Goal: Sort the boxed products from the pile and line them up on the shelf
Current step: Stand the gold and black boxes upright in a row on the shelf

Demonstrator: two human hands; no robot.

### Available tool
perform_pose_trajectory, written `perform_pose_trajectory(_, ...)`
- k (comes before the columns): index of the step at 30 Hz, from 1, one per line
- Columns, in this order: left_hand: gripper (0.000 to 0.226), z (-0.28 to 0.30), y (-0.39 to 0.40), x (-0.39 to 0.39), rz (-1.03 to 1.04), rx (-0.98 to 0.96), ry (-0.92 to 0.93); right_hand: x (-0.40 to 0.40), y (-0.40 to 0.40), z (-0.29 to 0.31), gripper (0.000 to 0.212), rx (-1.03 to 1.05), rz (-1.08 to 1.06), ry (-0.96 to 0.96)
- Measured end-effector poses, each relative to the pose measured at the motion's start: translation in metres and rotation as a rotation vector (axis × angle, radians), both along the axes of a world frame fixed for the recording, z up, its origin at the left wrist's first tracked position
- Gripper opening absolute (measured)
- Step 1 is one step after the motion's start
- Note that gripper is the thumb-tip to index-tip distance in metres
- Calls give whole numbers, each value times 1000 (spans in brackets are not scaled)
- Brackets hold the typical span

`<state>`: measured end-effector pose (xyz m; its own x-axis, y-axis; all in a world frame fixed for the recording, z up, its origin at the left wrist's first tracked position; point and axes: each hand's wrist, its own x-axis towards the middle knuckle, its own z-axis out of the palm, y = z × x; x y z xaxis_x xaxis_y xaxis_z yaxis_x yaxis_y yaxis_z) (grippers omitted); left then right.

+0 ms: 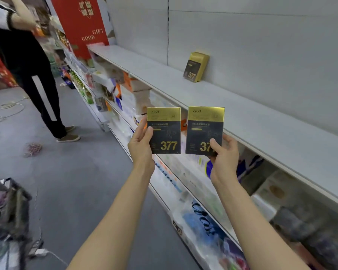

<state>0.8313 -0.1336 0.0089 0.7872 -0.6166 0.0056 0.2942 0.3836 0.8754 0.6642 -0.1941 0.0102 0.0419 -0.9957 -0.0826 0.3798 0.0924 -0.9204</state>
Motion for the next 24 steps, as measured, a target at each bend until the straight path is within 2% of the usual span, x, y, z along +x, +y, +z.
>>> perform_pose_trajectory(10,39,7,-76,134,-131,47,-37,115,-46,3,29,0,-147,-9)
perform_pose_trajectory(24,30,17,-272,192,-399,23,-151,171,-162,30,30,-58,-296,43)
